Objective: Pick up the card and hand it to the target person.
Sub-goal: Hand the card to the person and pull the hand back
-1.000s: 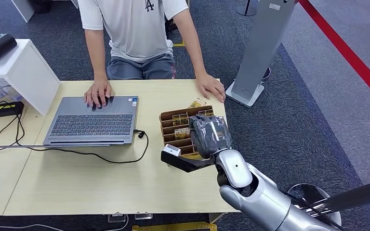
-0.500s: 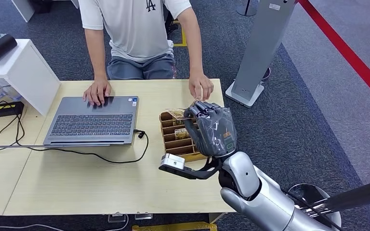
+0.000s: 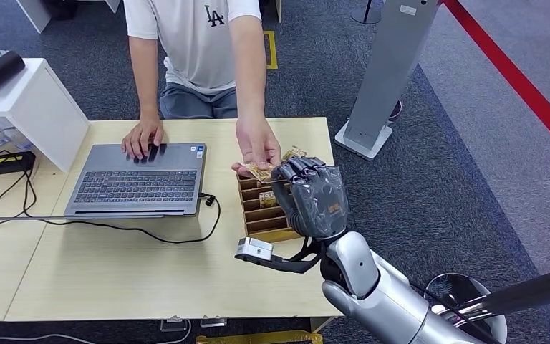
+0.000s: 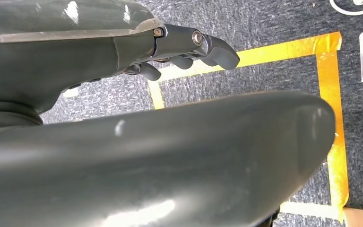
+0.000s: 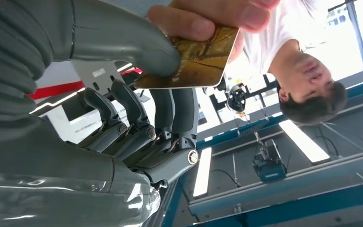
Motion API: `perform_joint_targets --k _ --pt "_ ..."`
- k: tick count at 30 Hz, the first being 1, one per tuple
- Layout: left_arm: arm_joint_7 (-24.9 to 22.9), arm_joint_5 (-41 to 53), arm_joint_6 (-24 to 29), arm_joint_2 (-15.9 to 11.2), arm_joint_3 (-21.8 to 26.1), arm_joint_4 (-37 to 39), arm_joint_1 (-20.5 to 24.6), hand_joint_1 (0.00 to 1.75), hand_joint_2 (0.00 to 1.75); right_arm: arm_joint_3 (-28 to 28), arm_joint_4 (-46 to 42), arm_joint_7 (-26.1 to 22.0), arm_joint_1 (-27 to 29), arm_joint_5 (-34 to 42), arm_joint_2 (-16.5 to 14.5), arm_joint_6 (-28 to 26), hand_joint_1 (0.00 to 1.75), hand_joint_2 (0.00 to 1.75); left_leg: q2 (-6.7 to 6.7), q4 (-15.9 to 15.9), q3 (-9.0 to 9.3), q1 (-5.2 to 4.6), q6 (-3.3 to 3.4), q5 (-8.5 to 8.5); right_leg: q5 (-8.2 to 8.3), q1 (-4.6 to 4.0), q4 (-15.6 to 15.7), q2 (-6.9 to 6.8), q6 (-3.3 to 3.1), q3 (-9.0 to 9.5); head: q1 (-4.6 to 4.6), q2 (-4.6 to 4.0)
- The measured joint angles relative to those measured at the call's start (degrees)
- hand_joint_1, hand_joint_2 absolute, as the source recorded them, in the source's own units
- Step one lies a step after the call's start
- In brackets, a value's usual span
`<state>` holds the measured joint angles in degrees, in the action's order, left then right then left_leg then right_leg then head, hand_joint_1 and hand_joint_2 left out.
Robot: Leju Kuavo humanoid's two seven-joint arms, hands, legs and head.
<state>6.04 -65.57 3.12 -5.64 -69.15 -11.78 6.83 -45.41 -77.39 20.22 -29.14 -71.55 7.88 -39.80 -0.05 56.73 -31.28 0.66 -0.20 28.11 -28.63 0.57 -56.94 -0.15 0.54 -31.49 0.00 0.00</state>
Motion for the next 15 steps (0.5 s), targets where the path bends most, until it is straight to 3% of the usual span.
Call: perform_joint_targets --k 1,3,5,7,9,15 --pt "0.13 0.08 -0.69 -0.11 -0.1 -0.13 -0.01 0.0 0.0 -0.07 0.05 0.03 -0.02 0.09 0.02 0.07 1.55 1.75 0.0 0.0 0.0 0.0 0.0 0.0 0.0 0.0 0.0 0.0 0.0 0.0 0.0 0.0" --pt "0.43 0.18 -1.88 -0.3 -0.22 -0.3 0.0 0.0 0.87 -0.15 0.05 0.1 0.01 0.3 0.09 0.17 0.98 1.75 0.0 -0.03 0.01 0.0 0.0 -0.01 0.01 0.0 0.03 0.0 -0.01 0.02 0.0 0.0" --pt "1.14 0.13 -1.71 -0.32 -0.08 -0.14 0.05 0.0 1.75 -0.1 -0.14 0.28 0.19 0.58 0.24 0.51 0.27 1.75 -0.02 -0.01 -0.01 0.0 0.0 0.0 -0.01 0.0 0.01 -0.02 -0.01 0.01 0.0 0.0" --pt "1.76 -0.05 -1.15 -0.32 0.17 0.03 0.08 0.0 0.87 -0.02 -0.59 -0.12 0.59 3.17 0.43 0.63 0.07 1.75 0.0 0.0 -0.01 0.01 -0.01 0.03 -0.03 -0.01 0.01 -0.01 0.0 0.01 0.0 0.0" --pt "1.76 -0.3 -0.82 -0.34 0.38 0.08 -0.02 0.0 0.0 -0.03 -0.83 -2.07 0.98 9.86 0.45 0.56 0.0 1.75 -0.02 -0.01 0.0 0.01 -0.01 0.02 -0.03 -0.01 0.01 -0.02 -0.01 0.02 0.0 0.0" --pt "0.89 -1.34 0.13 -0.7 1.21 0.06 -0.23 0.0 0.0 2.35 -0.97 -17.33 4.04 53.03 0.21 6.38 0.0 1.75 -0.05 0.01 -0.03 0.02 -0.01 0.0 -0.02 -0.02 0.0 -0.06 -0.01 -0.01 0.0 0.0"
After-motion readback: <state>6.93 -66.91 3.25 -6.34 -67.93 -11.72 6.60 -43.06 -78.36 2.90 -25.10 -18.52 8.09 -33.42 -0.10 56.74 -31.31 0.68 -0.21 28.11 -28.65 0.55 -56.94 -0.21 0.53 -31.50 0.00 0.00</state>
